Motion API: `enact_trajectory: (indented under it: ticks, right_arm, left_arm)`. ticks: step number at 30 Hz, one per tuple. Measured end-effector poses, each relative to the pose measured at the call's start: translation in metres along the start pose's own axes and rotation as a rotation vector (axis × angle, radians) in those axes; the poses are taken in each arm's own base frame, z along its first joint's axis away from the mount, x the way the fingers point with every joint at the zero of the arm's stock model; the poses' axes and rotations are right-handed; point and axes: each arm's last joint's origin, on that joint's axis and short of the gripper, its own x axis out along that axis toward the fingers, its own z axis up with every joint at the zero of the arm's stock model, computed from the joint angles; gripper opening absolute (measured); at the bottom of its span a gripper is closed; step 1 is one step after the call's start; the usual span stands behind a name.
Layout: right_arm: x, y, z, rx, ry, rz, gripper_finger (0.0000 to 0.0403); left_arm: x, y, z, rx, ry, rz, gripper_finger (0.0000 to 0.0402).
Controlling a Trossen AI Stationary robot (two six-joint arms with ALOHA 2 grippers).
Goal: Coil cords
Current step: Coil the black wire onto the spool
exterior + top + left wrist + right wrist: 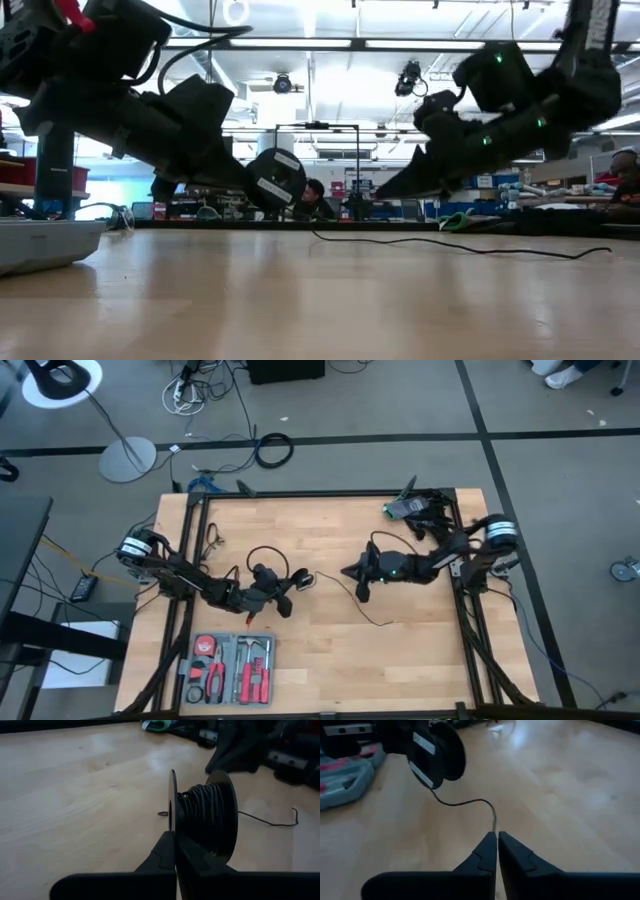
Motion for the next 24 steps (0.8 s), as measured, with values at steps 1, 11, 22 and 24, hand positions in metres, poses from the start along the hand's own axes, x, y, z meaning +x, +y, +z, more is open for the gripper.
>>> enact_trajectory:
  ticks: [1, 11, 22, 24]
  right_arm:
    - [0.003, 0.001, -0.003, 0.006, -0.017, 0.011, 0.0022]
    - [0.065, 0.01, -0.014, -0.064, 0.089, 0.03, 0.0114]
    - [0.066, 0.012, -0.001, -0.168, 0.056, 0.017, 0.0166]
    - [0.066, 0.011, -0.004, -0.177, 0.076, -0.011, 0.0163]
  left_arm:
    - [0.0, 0.0, 0.0, -0.001, -0.001, 0.0, 0.0]
    - [0.0, -0.002, 0.003, -0.026, -0.024, -0.017, 0.0]
    - [-0.001, -0.006, 0.008, -0.031, -0.06, -0.057, 0.0]
    - [-0.001, -0.008, 0.01, -0.025, -0.081, -0.07, 0.0]
